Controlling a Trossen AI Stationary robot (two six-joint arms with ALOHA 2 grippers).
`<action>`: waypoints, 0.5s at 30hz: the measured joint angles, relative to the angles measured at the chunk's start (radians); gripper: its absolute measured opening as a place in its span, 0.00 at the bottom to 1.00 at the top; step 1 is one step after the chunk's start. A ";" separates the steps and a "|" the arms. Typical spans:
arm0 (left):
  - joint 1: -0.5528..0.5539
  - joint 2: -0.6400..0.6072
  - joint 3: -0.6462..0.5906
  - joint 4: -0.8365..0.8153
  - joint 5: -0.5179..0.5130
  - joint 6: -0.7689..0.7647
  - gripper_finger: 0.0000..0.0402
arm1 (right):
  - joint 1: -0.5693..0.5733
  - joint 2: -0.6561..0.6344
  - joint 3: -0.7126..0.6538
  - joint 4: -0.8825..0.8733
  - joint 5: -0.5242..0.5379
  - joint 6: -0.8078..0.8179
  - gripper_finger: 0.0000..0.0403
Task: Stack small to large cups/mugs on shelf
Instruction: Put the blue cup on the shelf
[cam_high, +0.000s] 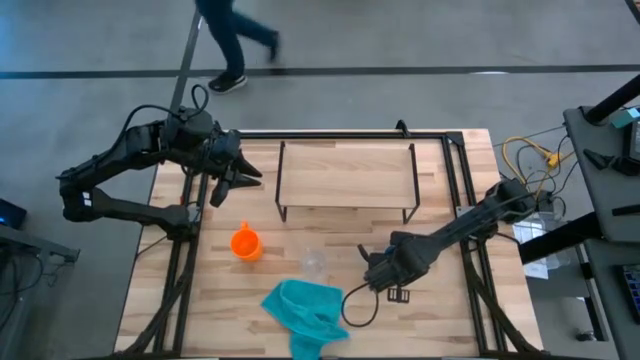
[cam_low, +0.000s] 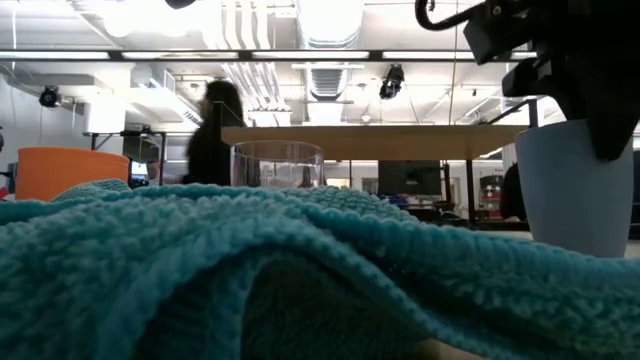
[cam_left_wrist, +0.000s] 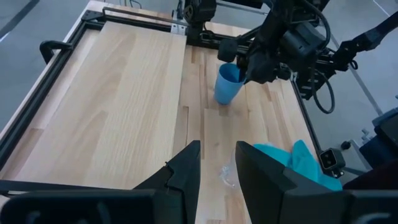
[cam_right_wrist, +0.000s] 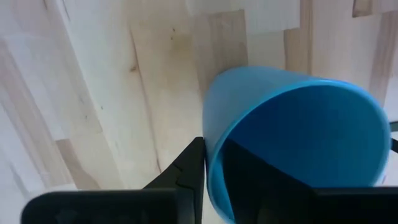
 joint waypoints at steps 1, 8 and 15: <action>0.000 0.000 0.000 0.000 0.000 0.000 0.22 | 0.000 -0.002 0.005 0.002 0.000 -0.001 0.11; 0.000 0.002 -0.001 0.000 0.000 0.000 0.22 | 0.000 -0.004 0.011 0.007 0.000 -0.005 0.06; 0.000 -0.001 0.002 0.001 0.000 -0.001 0.22 | 0.000 -0.004 0.016 0.000 0.000 -0.004 0.03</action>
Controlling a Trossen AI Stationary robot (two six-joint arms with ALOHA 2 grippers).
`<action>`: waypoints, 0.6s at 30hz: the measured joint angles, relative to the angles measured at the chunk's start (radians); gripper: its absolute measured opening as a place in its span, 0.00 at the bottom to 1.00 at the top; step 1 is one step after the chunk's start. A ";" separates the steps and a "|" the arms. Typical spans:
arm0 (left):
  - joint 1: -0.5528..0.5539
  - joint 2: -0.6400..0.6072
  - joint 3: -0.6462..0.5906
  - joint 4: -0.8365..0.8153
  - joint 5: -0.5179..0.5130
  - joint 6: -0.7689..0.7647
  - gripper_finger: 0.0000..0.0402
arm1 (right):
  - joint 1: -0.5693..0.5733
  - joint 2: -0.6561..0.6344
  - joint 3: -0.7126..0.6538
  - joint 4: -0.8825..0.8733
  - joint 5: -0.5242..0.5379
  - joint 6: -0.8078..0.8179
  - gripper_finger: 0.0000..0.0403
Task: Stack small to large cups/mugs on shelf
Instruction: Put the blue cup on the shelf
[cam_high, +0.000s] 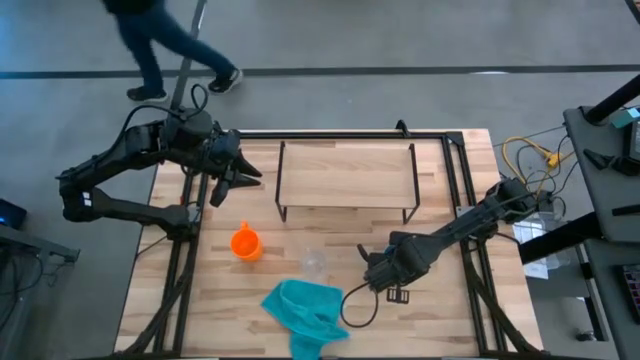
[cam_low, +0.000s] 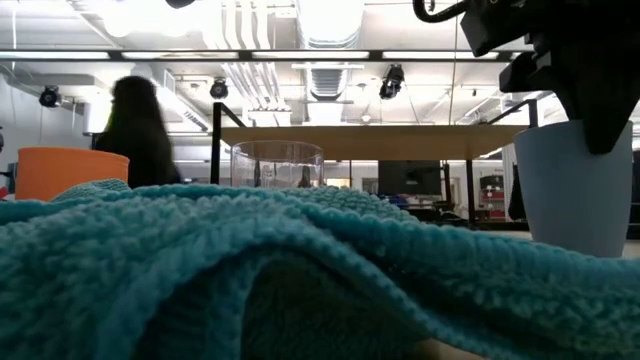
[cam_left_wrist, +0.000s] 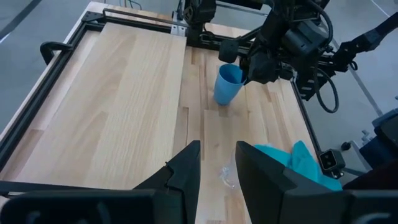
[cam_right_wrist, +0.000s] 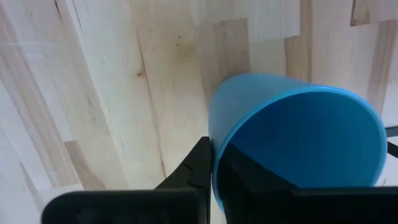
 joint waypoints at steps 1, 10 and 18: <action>0.000 -0.001 0.000 0.000 0.000 0.000 0.22 | 0.000 0.000 0.009 -0.001 0.000 0.001 0.02; 0.000 0.001 0.000 0.000 0.000 0.000 0.22 | -0.007 0.000 0.273 -0.265 0.062 0.016 0.02; 0.000 0.010 0.000 0.000 0.000 -0.001 0.22 | -0.073 -0.002 0.607 -0.418 0.237 -0.056 0.02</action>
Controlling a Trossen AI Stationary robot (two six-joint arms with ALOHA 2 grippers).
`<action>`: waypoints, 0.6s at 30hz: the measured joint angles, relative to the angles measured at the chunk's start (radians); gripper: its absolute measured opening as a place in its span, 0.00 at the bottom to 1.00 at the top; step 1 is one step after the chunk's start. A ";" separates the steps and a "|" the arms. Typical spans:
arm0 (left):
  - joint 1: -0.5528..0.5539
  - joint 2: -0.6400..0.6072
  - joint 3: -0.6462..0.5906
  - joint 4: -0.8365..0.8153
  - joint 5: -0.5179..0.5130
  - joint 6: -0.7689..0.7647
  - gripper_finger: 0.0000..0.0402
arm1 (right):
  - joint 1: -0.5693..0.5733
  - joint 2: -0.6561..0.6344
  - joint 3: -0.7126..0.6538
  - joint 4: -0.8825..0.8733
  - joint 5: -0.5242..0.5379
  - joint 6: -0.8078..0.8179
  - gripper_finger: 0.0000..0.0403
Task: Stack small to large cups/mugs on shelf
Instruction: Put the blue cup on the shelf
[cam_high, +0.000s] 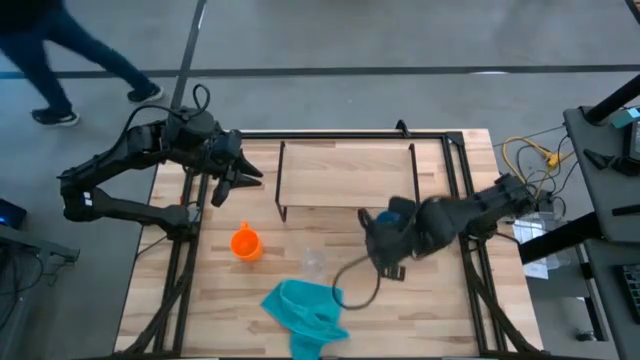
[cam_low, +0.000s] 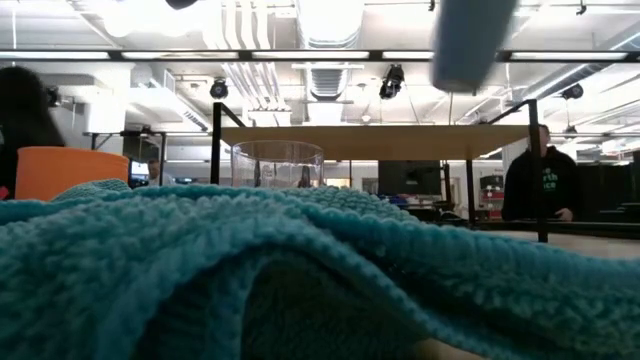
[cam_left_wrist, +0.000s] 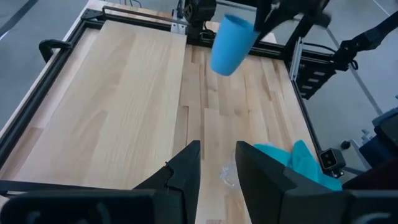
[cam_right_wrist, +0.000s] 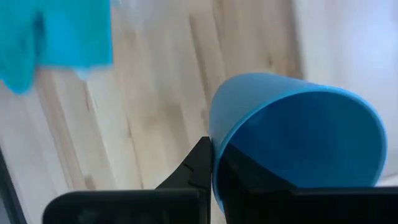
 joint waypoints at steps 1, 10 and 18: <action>0.000 0.001 0.000 0.000 0.000 0.000 0.22 | -0.017 0.000 0.030 0.000 0.001 -0.024 0.02; 0.000 -0.001 0.002 0.000 0.000 -0.027 0.22 | -0.216 0.001 0.185 0.000 0.036 -0.216 0.02; 0.000 0.000 0.017 0.001 0.000 -0.027 0.22 | -0.322 0.101 0.282 0.019 -0.005 -0.417 0.02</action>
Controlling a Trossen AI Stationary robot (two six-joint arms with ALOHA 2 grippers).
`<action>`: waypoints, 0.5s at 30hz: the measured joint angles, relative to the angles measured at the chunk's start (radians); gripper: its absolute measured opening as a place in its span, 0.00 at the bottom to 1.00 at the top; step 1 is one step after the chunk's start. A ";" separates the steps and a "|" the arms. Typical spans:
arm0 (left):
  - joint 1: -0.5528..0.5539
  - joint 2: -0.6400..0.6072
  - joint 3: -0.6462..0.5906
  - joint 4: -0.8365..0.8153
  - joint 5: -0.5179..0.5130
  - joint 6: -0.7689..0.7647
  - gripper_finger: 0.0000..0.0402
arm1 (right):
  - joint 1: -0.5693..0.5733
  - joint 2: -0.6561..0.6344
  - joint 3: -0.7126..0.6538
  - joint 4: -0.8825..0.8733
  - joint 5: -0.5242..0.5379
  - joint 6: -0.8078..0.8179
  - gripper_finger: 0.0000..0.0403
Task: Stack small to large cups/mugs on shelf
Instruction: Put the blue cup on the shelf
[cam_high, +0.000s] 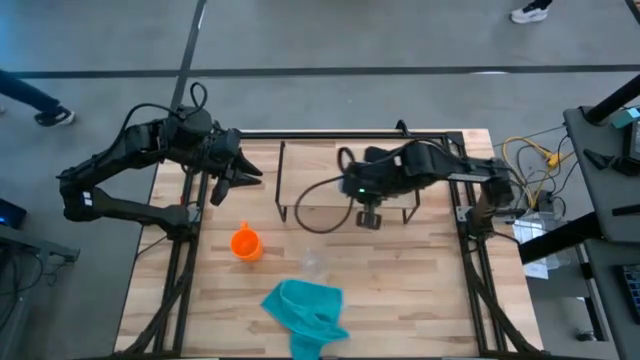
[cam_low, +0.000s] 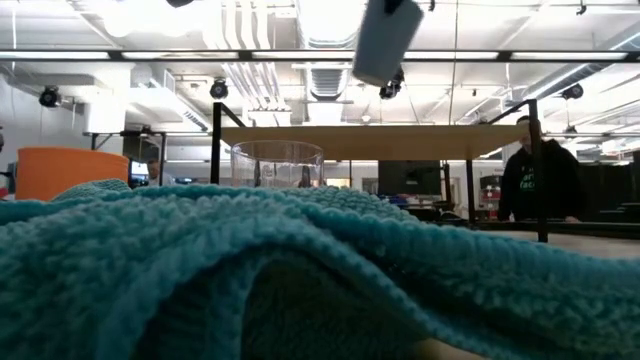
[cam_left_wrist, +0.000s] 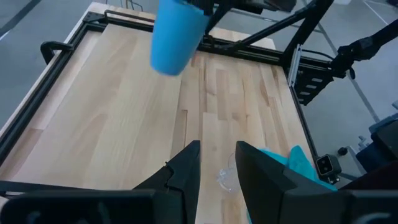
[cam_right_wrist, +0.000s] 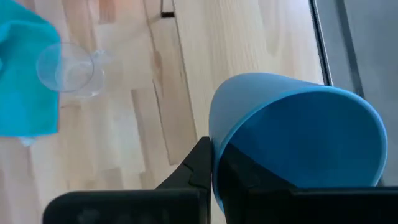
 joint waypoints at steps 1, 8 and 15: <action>0.000 0.000 0.000 0.000 0.000 0.000 0.22 | -0.004 0.020 0.019 0.011 -0.004 -0.032 0.02; 0.000 -0.002 0.000 -0.001 0.000 0.000 0.22 | -0.034 0.140 0.140 0.079 -0.061 -0.238 0.02; 0.000 -0.008 0.000 0.000 -0.001 0.000 0.22 | -0.079 0.193 0.155 0.042 -0.109 -0.307 0.02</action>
